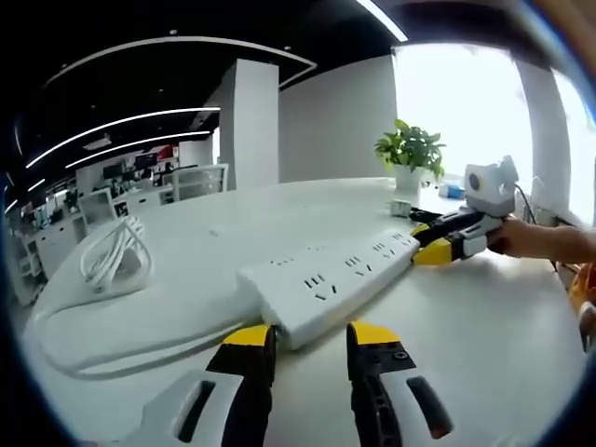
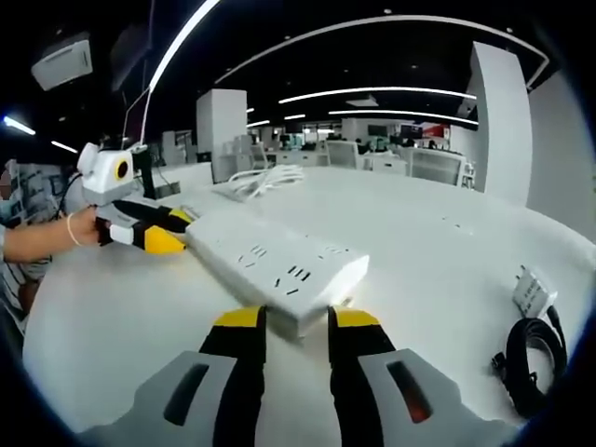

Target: Straighten the power strip on the desk, plug the charger into it

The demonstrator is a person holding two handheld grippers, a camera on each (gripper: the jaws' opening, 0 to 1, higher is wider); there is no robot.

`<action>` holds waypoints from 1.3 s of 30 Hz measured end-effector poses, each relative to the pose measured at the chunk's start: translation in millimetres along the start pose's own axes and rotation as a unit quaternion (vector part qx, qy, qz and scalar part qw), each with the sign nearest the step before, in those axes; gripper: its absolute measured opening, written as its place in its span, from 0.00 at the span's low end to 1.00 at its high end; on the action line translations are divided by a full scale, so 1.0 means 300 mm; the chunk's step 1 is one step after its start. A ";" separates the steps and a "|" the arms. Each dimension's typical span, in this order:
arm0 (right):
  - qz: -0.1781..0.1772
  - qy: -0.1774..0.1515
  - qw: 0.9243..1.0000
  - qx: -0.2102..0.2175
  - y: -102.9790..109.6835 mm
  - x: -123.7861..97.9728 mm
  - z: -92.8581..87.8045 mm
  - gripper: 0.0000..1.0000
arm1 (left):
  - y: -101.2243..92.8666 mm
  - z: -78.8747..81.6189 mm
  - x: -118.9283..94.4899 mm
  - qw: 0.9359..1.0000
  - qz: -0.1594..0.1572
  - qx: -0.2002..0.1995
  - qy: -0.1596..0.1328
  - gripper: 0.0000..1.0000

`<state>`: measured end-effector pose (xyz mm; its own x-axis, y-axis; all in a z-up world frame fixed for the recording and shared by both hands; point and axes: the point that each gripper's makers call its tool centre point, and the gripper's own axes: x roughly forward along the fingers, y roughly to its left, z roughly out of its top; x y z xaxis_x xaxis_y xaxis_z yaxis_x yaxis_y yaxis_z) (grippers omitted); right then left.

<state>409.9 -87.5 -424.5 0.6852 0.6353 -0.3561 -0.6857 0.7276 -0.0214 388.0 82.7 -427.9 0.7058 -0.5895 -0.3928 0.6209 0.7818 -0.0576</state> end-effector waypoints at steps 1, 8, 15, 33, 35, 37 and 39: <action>0.000 0.000 1.000 0.000 0.000 0.000 0.000 0.25 | 0.000 0.000 0.000 1.000 0.000 0.000 0.000 0.30; 0.000 0.000 1.000 0.002 -0.004 0.004 -0.001 0.25 | -0.001 -0.002 -0.001 1.000 0.001 0.000 0.001 0.30; 0.000 0.000 1.000 0.002 -0.012 0.012 0.001 0.25 | -0.005 -0.004 -0.004 1.000 -0.001 0.000 0.002 0.30; -0.002 -0.002 1.000 0.006 -0.009 0.010 0.002 0.24 | -0.011 -0.004 -0.008 1.000 -0.003 0.001 0.003 0.30; -0.002 -0.002 1.000 0.006 -0.012 0.012 0.003 0.24 | -0.011 -0.003 -0.008 1.000 -0.003 0.000 0.003 0.30; -0.002 -0.003 1.000 0.007 -0.016 0.014 0.003 0.24 | -0.011 -0.002 -0.007 1.000 -0.003 0.001 0.003 0.30; -0.002 -0.003 1.000 0.008 -0.018 0.015 0.004 0.24 | -0.012 -0.002 -0.007 1.000 -0.003 0.001 0.003 0.30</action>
<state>417.0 -88.3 -424.9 0.6900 0.6331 -0.3509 -0.6782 0.7349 -0.0077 384.0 81.3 -427.5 0.6993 -0.5933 -0.3988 0.6266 0.7772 -0.0576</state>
